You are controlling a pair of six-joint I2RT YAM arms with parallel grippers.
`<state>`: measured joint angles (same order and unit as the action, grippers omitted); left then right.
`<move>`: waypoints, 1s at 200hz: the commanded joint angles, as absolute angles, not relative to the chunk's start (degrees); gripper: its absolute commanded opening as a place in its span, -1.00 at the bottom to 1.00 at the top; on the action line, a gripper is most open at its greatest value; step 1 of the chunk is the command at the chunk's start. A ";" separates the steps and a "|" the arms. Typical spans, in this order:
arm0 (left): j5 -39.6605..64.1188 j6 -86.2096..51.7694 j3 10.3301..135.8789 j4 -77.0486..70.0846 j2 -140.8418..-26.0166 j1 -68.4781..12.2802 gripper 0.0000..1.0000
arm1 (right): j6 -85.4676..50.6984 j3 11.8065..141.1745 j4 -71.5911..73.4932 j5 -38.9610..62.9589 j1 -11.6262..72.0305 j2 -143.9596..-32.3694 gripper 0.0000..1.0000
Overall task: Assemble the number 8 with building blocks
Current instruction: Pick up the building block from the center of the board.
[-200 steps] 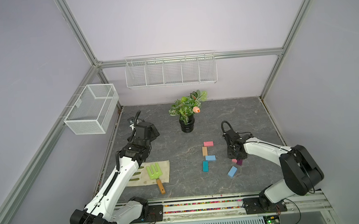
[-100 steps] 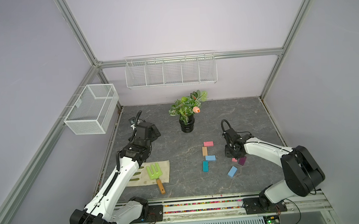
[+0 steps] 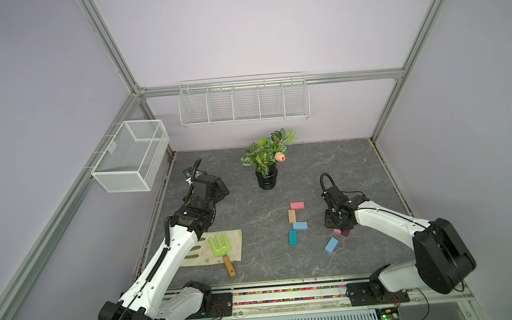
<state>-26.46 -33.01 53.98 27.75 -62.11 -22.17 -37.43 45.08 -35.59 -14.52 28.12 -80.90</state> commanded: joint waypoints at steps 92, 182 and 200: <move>-25.83 -34.54 53.33 28.48 -60.28 -22.63 0.99 | -37.50 45.03 -27.78 -2.26 28.09 -91.35 -0.10; -25.58 -34.87 53.23 28.91 -60.26 -22.77 0.99 | -37.78 47.55 -28.23 -4.58 31.73 -91.26 -0.08; -25.75 -34.89 53.02 29.00 -60.18 -22.92 0.99 | -37.69 48.56 -30.24 -7.29 31.69 -87.63 -0.07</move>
<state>-25.61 -33.87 53.65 28.38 -61.01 -22.57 -37.30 49.08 -25.43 -4.80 31.62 -91.48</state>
